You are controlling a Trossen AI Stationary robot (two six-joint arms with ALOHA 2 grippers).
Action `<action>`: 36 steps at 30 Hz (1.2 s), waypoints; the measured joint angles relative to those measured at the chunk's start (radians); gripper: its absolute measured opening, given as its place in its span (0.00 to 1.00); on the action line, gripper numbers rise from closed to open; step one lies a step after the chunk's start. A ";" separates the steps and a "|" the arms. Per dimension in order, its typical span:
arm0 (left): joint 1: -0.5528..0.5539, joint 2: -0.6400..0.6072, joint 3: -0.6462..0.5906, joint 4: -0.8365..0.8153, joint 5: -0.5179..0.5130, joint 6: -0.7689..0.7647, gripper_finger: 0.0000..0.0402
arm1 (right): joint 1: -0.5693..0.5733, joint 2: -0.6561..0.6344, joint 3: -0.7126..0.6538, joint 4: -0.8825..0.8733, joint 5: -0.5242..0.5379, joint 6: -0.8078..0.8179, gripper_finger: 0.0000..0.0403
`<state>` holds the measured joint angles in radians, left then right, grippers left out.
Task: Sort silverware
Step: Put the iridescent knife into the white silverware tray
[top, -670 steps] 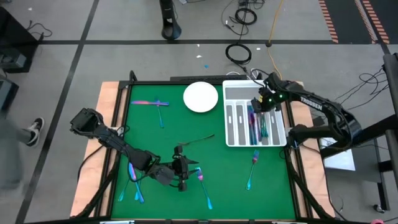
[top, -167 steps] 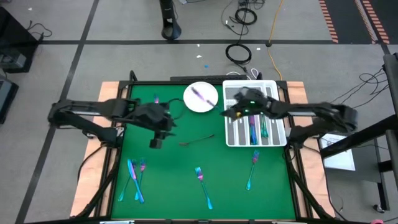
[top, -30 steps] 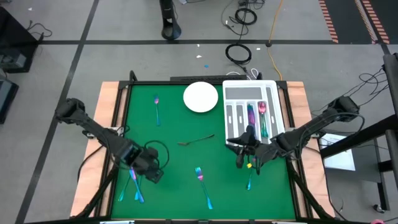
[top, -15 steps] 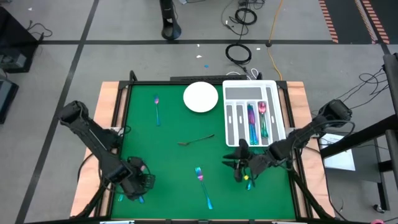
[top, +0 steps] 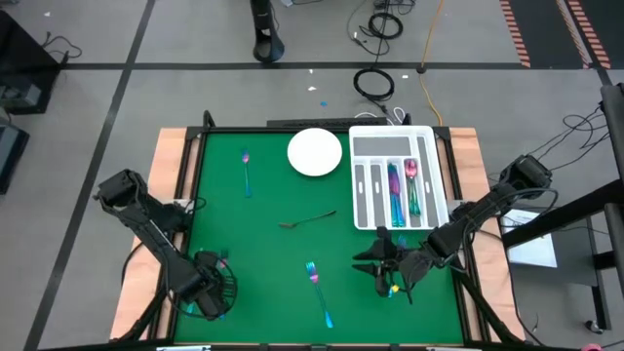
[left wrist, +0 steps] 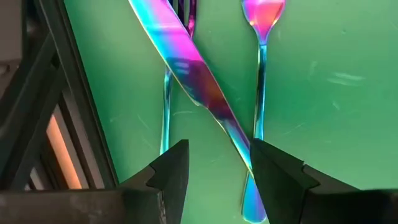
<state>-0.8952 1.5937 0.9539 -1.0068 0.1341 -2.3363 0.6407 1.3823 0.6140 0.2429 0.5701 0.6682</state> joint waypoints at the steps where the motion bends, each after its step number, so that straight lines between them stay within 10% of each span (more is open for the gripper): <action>1: 0.000 0.002 0.000 0.004 0.000 -0.004 0.43 | 0.002 0.000 0.000 0.006 0.000 0.000 0.25; 36: 0.005 0.101 -0.078 0.095 0.014 -0.014 0.43 | 0.003 0.000 0.000 0.037 0.004 -0.009 0.25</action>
<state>-0.8906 1.6945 0.8759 -0.9113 0.1480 -2.3507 0.6434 1.3823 0.6140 0.2802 0.5743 0.6590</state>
